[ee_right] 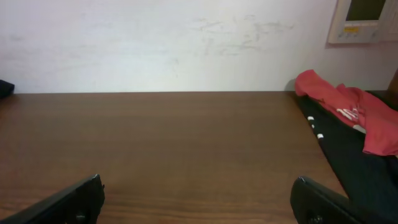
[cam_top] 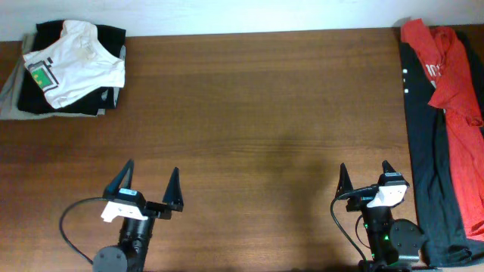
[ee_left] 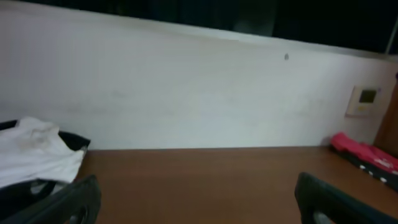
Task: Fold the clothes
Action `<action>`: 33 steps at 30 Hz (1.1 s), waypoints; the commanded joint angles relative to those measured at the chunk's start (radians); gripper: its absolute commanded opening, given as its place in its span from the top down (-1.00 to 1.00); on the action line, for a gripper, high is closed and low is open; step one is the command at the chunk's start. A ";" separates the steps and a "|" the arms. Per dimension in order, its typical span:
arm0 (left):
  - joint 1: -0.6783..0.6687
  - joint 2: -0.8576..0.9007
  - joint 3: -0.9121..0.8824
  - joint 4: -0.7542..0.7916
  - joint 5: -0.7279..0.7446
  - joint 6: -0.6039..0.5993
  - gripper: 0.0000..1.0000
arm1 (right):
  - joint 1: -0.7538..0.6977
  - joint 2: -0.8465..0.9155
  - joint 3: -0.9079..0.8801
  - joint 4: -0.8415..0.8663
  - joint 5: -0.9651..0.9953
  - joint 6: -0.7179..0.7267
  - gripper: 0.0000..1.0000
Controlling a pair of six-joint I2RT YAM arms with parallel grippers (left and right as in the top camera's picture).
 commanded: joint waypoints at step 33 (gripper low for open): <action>0.050 -0.049 -0.058 -0.247 -0.130 0.128 -0.99 | 0.006 -0.008 -0.005 -0.007 0.002 -0.006 -0.97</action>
